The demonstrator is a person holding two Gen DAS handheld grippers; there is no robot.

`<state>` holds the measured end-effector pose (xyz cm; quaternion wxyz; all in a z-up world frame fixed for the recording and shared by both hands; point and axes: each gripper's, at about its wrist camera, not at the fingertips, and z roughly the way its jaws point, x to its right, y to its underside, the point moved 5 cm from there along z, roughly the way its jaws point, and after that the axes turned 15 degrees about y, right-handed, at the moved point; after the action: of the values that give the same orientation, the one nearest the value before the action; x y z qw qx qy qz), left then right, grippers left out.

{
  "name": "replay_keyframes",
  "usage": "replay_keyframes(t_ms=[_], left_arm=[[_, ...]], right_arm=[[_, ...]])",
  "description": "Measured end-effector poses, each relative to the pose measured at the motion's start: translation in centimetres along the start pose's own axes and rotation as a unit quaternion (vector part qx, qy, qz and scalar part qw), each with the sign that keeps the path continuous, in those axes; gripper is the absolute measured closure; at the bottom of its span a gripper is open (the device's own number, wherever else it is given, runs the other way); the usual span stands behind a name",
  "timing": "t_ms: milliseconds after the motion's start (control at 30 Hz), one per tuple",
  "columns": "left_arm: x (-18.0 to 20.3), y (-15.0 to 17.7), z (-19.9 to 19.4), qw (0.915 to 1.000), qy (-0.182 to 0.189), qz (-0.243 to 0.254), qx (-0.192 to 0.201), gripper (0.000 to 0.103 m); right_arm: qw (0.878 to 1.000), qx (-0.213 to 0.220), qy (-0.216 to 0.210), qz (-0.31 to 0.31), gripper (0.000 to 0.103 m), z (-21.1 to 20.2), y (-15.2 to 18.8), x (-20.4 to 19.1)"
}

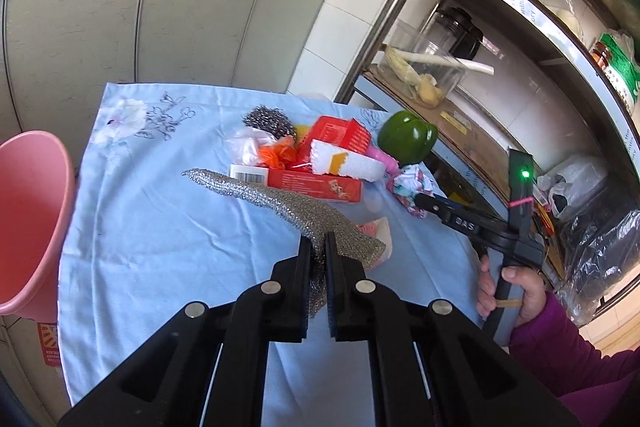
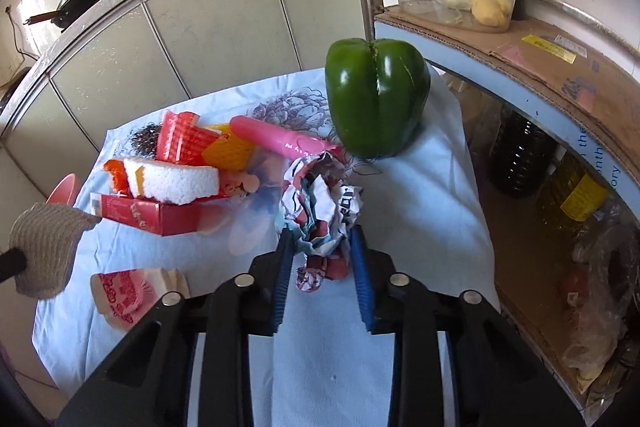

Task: Collect trash
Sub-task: 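Grasp the crumpled floral paper with the right tool, then carry the scrubber and paper over the pink bin and open both tools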

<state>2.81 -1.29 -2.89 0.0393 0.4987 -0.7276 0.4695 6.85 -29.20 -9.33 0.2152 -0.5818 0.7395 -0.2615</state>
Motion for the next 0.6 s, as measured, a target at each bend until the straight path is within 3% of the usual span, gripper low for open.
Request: replay_keyframes(t_ms=[300,600], left_arm=[[-0.7,-0.6,-2.2,0.9981,-0.044,0.019,0.038,0.097],[-1.9,-1.0,-6.3,0.9902,-0.101,0.037,0.089,0.097]], right_arm=[[0.999,0.043,-0.027,-0.014,0.076,-4.8,-0.7,-2.1],[0.991,0.073,-0.083,-0.068,0.076,-8.7,-1.6,-8.6]])
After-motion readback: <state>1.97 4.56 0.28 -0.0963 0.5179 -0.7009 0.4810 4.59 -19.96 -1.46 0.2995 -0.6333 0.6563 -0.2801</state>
